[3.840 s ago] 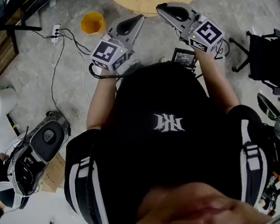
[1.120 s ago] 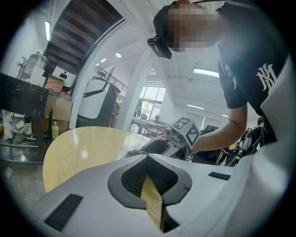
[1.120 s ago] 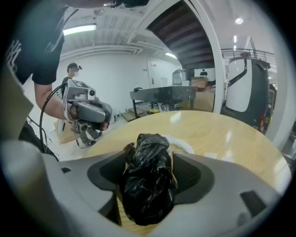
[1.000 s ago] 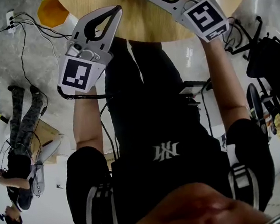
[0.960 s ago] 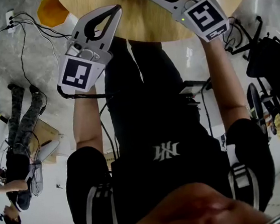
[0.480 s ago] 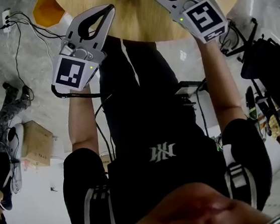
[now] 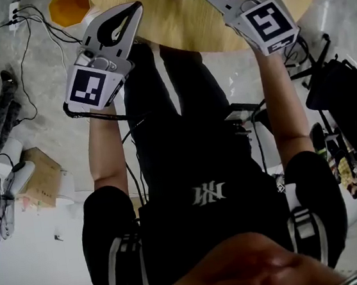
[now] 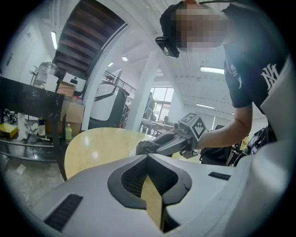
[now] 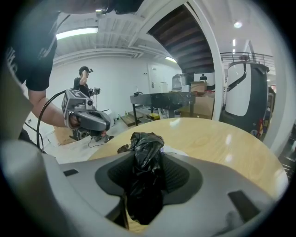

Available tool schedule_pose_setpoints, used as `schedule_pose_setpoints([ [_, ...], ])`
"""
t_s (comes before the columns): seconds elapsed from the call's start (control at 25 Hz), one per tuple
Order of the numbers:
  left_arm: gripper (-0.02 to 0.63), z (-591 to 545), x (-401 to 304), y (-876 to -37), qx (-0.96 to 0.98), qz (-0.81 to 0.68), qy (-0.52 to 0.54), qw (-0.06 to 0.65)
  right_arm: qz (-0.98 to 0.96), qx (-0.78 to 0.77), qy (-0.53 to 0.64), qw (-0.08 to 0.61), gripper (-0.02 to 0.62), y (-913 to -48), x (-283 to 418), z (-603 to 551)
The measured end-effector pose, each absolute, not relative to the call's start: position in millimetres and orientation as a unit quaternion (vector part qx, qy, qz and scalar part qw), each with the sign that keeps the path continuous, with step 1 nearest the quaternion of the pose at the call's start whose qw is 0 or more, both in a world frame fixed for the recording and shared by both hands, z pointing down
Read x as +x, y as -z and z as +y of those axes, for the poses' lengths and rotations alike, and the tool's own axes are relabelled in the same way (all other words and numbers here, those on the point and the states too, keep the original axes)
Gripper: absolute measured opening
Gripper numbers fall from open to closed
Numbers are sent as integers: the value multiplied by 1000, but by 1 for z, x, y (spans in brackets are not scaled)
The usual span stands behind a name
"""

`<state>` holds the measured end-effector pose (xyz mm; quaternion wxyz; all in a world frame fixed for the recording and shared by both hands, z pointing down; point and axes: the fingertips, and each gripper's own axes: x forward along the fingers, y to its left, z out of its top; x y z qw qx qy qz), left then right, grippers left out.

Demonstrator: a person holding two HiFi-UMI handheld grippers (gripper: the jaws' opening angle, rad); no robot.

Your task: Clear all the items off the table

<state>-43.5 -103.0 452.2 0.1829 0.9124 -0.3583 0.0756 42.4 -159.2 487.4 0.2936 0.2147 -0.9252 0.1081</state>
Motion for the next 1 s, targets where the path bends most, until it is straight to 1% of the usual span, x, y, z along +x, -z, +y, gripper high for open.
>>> schedule_pose_setpoints([
  [0.24, 9, -105, -59, -452, 901, -387, -74, 180, -931, 197, -105, 290, 179, -483, 28, -165],
  [0.6, 9, -94, -118, -461, 893, -410, -49, 179, -937, 175, -78, 291, 178, -470, -48, -160],
  [1.0, 9, -51, -226, -466, 869, -458, -40, 185, -947, 135, -70, 283, 176, -466, -166, -120],
])
